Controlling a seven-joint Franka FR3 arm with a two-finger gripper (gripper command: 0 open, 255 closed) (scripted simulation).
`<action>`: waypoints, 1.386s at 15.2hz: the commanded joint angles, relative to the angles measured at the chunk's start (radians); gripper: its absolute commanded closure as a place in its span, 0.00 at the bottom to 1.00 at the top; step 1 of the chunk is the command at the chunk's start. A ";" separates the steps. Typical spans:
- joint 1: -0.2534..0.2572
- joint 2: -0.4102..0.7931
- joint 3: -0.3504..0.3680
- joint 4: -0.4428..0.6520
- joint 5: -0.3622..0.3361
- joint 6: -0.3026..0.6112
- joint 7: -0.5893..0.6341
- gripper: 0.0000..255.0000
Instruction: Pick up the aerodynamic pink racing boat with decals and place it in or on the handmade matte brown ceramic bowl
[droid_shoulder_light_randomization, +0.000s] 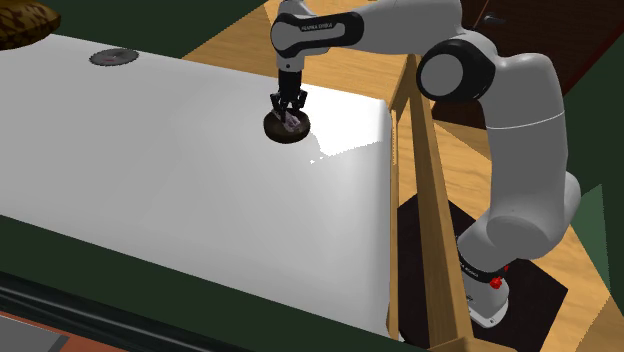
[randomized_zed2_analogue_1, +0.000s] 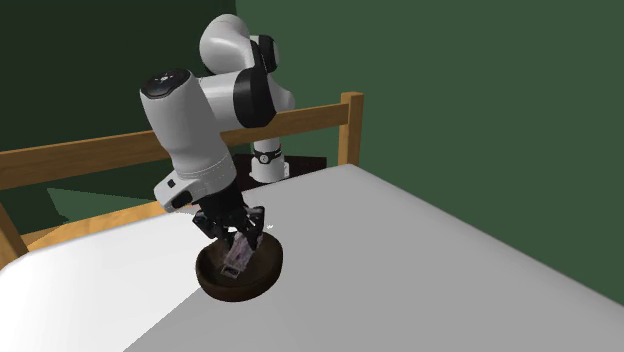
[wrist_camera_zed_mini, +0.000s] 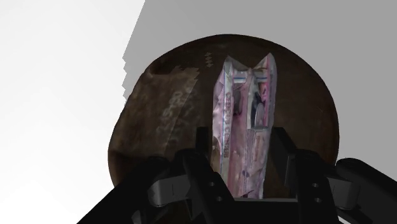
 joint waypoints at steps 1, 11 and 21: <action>0.000 0.001 0.000 -0.005 0.000 0.000 -0.001 1.00; -0.001 0.003 0.000 0.032 -0.001 -0.035 0.001 0.00; -0.003 0.023 -0.001 0.157 -0.004 -0.140 0.005 0.00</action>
